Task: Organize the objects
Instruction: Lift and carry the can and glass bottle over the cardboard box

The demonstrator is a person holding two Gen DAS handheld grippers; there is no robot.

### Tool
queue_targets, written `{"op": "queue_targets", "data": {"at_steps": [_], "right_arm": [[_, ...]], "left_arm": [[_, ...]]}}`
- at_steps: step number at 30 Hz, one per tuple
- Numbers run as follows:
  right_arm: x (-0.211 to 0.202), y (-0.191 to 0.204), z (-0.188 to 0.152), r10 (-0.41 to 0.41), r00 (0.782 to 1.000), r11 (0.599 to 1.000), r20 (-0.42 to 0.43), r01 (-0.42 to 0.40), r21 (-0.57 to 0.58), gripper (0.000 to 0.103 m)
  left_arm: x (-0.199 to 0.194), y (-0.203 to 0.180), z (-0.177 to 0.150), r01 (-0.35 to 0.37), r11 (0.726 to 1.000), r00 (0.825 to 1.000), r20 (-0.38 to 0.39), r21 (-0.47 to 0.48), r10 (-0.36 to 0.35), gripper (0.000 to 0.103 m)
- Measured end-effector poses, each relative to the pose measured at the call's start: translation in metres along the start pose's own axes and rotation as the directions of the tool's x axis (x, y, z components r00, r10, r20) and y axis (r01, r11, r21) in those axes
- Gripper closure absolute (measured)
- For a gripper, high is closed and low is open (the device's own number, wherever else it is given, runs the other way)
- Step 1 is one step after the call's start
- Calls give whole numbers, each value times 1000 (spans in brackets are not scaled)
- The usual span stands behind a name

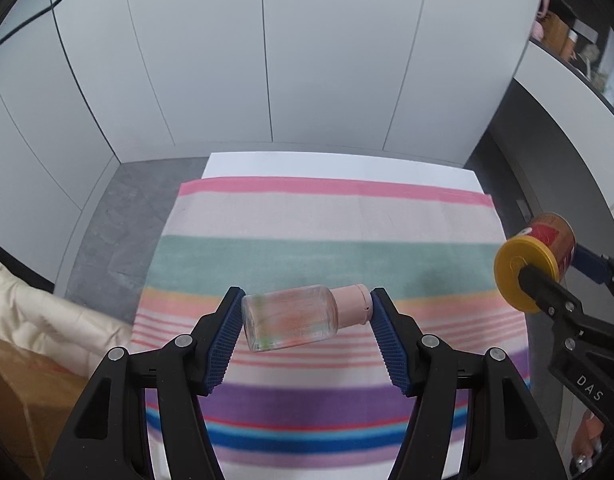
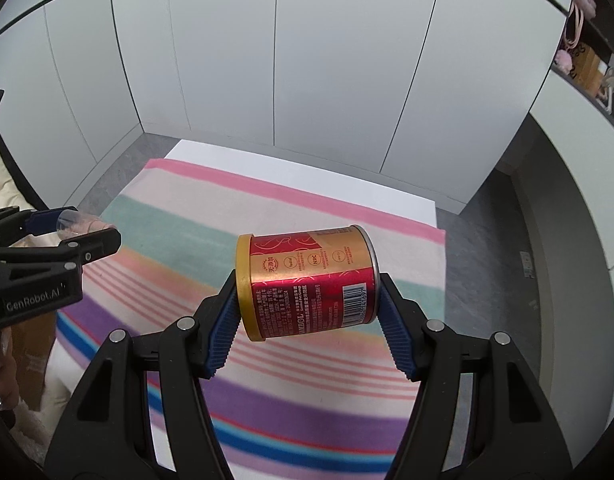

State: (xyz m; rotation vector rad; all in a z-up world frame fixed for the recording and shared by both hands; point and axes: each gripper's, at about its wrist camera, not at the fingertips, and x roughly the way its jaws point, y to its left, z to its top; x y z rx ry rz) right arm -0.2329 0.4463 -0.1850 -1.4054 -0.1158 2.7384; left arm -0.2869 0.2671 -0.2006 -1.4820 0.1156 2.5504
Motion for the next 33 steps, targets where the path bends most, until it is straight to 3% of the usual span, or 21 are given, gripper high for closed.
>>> {"op": "queue_targets", "data": {"at_steps": [12,19,27,33], "right_arm": [[-68,50,-16,18,1000,999,6,-18,-31,36],[-95,98,-15,96,995,994,37,-94,-53,36],[-121,190,-9,209,976,968,55,-199,-150,36],[-142,285,-11,304,952,919,44,-280,-277,36]], "left_arm": [[-84,41,-27,21,998,998,63,-55,-18,39],[-121,111,-64,-21,989,997,77,-143,32,38],[-155,223,-119,-132,937,985,60,-323,160,38],[-180,292,-163,-190,886,973,41,-423,228,38]]}}
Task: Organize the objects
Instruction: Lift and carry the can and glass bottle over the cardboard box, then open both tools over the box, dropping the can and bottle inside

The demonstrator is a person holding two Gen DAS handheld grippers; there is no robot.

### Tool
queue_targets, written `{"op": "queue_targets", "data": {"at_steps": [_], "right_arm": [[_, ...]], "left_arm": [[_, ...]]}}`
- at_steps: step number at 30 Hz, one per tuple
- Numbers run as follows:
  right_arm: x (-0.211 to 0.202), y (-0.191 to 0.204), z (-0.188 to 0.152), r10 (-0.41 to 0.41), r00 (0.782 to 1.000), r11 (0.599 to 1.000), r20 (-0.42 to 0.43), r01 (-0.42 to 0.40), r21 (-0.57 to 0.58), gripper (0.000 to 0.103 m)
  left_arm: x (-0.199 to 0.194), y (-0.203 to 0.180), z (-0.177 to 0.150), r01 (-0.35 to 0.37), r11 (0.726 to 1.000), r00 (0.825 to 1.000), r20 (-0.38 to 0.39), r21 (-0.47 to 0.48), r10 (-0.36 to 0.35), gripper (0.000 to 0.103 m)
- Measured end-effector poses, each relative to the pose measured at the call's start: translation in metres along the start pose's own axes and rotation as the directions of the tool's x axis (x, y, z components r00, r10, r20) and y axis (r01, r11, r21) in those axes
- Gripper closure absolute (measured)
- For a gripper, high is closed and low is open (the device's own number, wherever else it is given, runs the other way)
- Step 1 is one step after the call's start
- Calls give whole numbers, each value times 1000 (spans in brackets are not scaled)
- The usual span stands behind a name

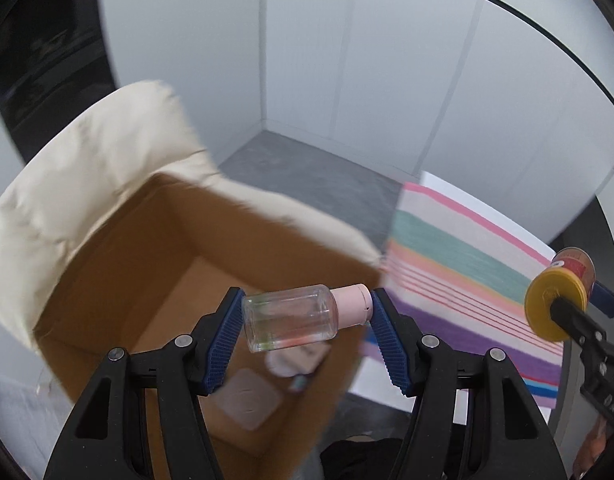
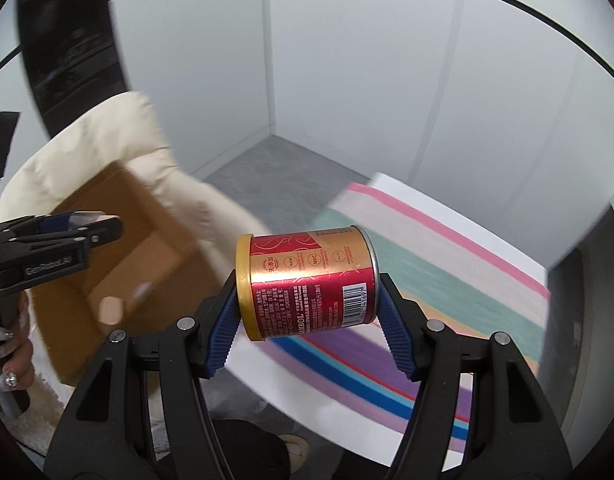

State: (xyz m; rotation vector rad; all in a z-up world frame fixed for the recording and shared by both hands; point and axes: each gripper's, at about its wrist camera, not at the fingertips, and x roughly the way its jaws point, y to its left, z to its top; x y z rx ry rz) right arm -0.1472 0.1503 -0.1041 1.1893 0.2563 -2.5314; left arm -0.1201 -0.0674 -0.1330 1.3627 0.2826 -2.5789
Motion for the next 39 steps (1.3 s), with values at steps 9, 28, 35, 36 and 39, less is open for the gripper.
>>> {"op": "queue_targets", "data": {"at_steps": [9,28,35,36,39], "right_arm": [[23,121,6,124,991,981,-41,-129,-148,36],[80,210,13,168,972,974,-164,-189,-125,0],[76,188,12,183,965,983,-189,-181,27,0],[71,180,12,177,963,983,-203,-165,77,0],[41,148,9,127,961,973,-246,-72,219,0]], "left_arm": [[-15,96,-9,-83,988,996,8,-129,85,38],[-6,197,-32,-125,946,988,-120,-299,92,6],[-12,181,-30,-122,959,988,-121,-254,94,6],[-16,175,-29,-123,963,987,-127,-239,95,6],[-37,149,-20,-72,982,991,-122,-172,51,6]]}}
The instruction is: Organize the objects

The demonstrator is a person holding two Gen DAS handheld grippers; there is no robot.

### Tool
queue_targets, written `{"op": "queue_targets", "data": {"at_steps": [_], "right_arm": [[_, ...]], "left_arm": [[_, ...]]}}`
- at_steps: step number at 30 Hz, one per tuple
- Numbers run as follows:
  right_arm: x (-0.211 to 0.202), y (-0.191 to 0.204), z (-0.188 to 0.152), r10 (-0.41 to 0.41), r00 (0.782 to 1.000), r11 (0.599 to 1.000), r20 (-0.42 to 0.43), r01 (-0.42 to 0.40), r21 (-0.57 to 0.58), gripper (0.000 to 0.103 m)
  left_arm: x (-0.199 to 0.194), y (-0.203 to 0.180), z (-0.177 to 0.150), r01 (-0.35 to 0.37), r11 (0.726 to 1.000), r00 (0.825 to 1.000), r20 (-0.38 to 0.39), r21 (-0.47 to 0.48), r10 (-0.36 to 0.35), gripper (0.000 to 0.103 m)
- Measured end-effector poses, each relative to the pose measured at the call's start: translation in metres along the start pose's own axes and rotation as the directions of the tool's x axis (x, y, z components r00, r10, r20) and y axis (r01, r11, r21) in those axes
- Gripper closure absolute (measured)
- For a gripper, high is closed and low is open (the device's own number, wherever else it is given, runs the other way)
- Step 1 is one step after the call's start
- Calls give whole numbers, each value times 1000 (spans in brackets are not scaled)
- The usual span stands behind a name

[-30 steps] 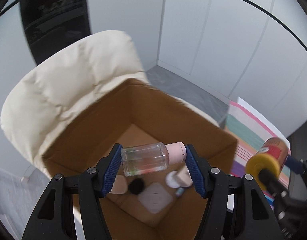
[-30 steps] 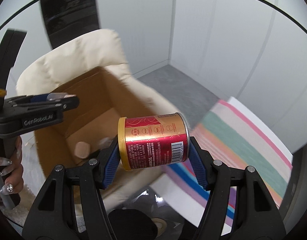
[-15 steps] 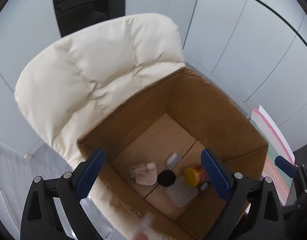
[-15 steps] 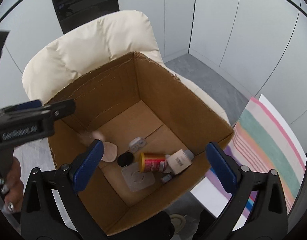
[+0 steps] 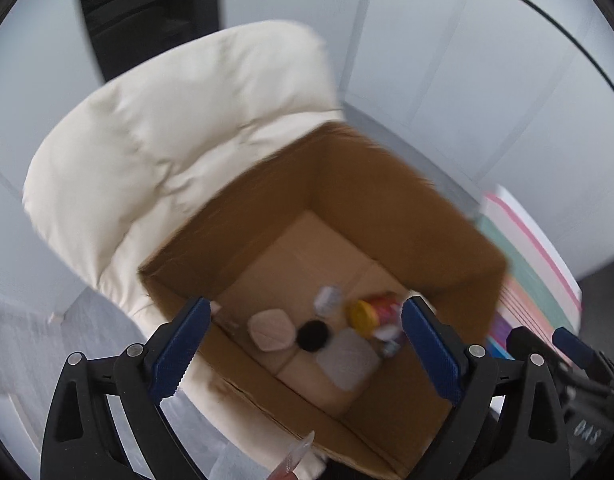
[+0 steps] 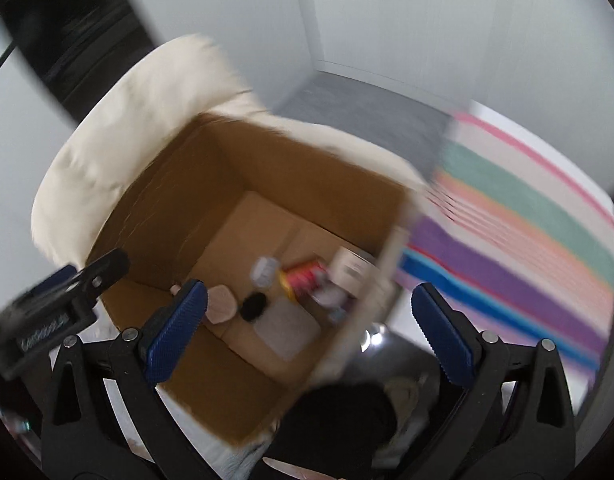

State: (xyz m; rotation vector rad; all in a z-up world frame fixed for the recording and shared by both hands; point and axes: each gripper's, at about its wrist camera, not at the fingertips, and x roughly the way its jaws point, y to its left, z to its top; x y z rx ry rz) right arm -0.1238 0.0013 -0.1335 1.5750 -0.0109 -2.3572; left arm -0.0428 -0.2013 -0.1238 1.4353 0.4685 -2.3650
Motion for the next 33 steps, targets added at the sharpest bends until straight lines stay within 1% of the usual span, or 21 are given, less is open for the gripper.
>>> {"op": "queue_targets", "data": {"at_steps": [1,2,3,4,6,8,10,12,14,16,17,20,22,23,28,30,31,33], "right_arm": [[-19,-14,-5,-5,1000,998,2,5,55,0],[-32,-23,-8,-2,1000,996,13,1,87,0],[-49,-33,-13,-1,999,992,35,-3,123,0],[-69,-44,-19,-12,998,987,61,2,160,0],[-103,-59,-31,-61,994,975,89,40,219,0],[-139,-71,-42,-106,988,962,117,72,264,0],[-170,-77,-55,-126,982,951,143,79,298,0],[-196,-82,-68,-114,980,944,164,55,327,0],[-214,-86,-76,-108,979,931,171,39,364,0],[-232,-92,-83,-125,975,921,182,46,387,0],[-237,-92,-86,-139,972,918,187,55,393,0],[-253,-96,-97,-198,961,903,195,102,417,0],[-256,-97,-103,-219,958,898,185,123,423,0],[-258,-98,-107,-216,959,897,183,122,424,0],[-256,-96,-116,-219,960,897,173,128,424,0],[-257,-92,-117,-232,957,903,173,146,403,0],[-257,-90,-117,-240,955,905,173,156,396,0],[-256,-87,-119,-235,956,910,175,153,385,0]], "left_arm": [[-12,-13,0,13,999,1000,3,47,-13,6],[-27,-29,-1,18,993,1000,13,112,-20,5],[-43,-47,-3,11,983,1000,22,184,-16,5],[-54,-59,-5,9,974,1000,26,224,-16,5],[-78,-86,-8,34,950,999,-6,312,-33,4],[-101,-111,-11,86,922,995,-71,376,-64,4],[-124,-127,-11,144,911,989,-95,387,-115,4],[-143,-136,-10,177,907,984,-89,381,-154,4],[-161,-147,-12,148,901,989,-65,407,-133,4],[-173,-155,-16,109,887,994,-35,449,-104,4],[-180,-160,-21,90,876,996,-21,475,-90,4],[-187,-164,-32,82,852,996,-17,517,-86,4],[-188,-164,-39,92,842,995,-25,531,-93,4],[-189,-164,-42,102,839,994,-34,535,-100,4],[-196,-163,-50,153,833,988,-66,532,-140,4],[-201,-163,-52,140,835,990,-47,532,-135,4],[-204,-163,-53,121,835,992,-28,537,-126,4],[-207,-162,-55,110,835,992,-15,540,-122,4]]}}
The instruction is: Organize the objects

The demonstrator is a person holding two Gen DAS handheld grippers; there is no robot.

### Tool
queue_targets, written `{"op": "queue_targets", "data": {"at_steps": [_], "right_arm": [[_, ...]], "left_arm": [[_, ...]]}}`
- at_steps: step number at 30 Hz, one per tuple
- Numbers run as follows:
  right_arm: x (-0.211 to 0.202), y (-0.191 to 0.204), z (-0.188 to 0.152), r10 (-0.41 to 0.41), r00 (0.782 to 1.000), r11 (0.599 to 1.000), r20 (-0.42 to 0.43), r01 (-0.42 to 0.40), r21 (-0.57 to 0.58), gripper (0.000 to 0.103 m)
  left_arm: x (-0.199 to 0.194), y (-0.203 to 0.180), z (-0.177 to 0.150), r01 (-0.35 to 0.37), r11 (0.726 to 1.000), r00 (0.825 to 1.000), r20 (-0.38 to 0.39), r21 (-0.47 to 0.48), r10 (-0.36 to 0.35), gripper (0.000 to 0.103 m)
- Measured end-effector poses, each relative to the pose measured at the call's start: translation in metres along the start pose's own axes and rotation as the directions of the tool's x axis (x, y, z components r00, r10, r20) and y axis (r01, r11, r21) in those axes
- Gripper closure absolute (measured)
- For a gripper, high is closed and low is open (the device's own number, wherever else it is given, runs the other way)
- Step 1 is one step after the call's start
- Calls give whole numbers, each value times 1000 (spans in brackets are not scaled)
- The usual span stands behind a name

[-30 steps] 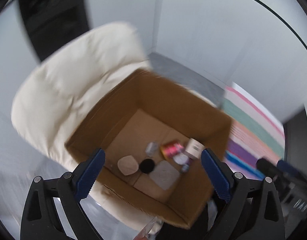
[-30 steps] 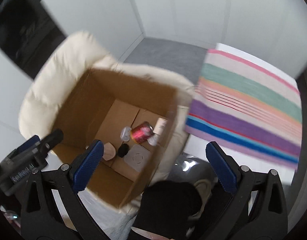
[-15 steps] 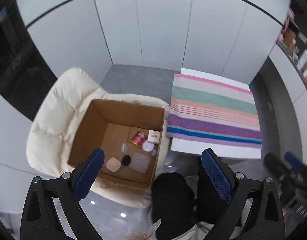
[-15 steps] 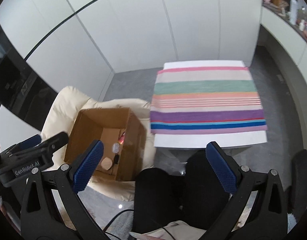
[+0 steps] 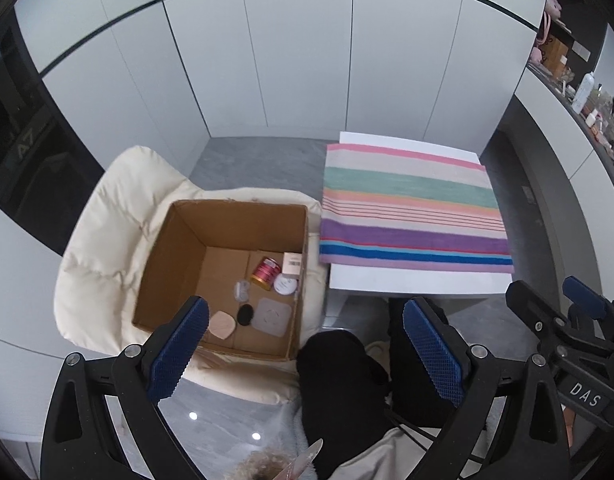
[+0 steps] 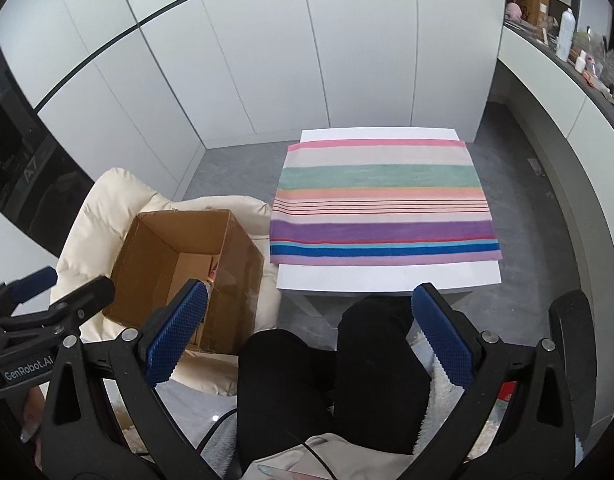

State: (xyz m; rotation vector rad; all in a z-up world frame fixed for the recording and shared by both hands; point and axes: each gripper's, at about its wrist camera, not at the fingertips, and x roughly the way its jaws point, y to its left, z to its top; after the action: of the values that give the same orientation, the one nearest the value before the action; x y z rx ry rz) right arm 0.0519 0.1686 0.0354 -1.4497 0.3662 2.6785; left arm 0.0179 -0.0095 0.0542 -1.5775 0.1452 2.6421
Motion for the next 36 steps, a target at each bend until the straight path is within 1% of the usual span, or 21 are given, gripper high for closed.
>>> {"op": "queue_targets", "data": {"at_steps": [7,11,19,23,29,33,36], "right_arm": [[-1,7,-4,-7,1000,999,-6,7,-31,0],[-2,7,-6,-9,1000,1000,-3,9,-29,0],[-5,6,-6,-13,1000,1000,10,13,-18,0],[-4,4,-8,-7,1000,1000,3,7,-14,0],[-2,2,-10,6,1000,1000,-6,-6,-10,0],[-2,1,-11,-7,1000,1000,0,7,-17,0],[0,0,-12,-6,1000,1000,-13,6,-18,0]], "left_arm": [[-3,0,-3,-7,1000,1000,1,0,7,4],[-2,0,-4,13,1000,1000,-8,-1,-13,4],[-2,-5,-7,18,1000,1000,-11,11,-17,4],[-1,-6,-8,24,1000,1000,-17,12,-24,4],[-2,-7,-10,13,1000,1000,-10,19,-13,4],[-3,-9,-10,28,999,1000,-14,21,-28,4],[-4,-11,-11,33,999,999,-16,29,-32,4]]}}
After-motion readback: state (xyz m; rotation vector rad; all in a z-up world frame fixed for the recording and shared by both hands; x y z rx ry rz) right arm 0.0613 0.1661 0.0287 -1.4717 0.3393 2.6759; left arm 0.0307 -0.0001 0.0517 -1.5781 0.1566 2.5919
